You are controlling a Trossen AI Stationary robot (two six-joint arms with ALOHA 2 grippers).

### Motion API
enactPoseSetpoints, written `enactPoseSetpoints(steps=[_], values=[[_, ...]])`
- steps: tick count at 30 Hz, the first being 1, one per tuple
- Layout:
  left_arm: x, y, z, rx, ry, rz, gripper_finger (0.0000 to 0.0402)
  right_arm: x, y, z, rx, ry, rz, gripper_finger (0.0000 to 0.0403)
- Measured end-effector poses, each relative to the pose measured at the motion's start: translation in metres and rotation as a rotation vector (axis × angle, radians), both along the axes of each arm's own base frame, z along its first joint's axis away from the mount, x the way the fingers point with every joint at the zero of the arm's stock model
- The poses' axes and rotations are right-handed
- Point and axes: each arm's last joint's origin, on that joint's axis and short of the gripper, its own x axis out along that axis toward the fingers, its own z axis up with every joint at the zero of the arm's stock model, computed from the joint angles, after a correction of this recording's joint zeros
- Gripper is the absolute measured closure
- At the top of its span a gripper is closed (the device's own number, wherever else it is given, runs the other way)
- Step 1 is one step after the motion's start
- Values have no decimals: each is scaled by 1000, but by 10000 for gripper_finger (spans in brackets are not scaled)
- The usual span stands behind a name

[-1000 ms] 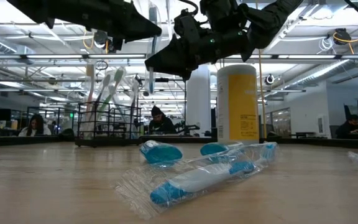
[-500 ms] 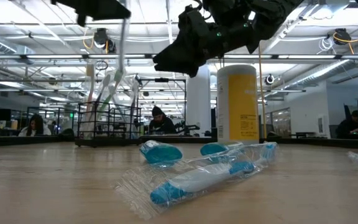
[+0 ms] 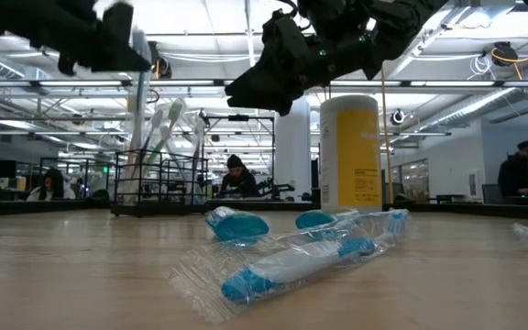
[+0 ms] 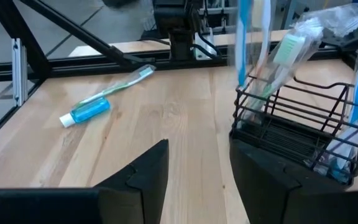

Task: Pick & Place toothbrushing station
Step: Put the left blue toothbrush into the black wire organizer

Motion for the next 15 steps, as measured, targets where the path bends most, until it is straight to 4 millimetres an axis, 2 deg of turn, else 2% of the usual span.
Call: enactPoseSetpoints(steps=[4, 6, 15], values=[[-6, 5, -15, -1, -44, 18, 396, 0, 0, 1, -1, -6, 0, 237], [-7, 7, -24, 27, 1, 25, 396, 1, -1, 2, -7, -23, 0, 236], [-2, 12, -36, 26, 38, 7, 395, 1, -1, 5, -40, -61, 7, 236]])
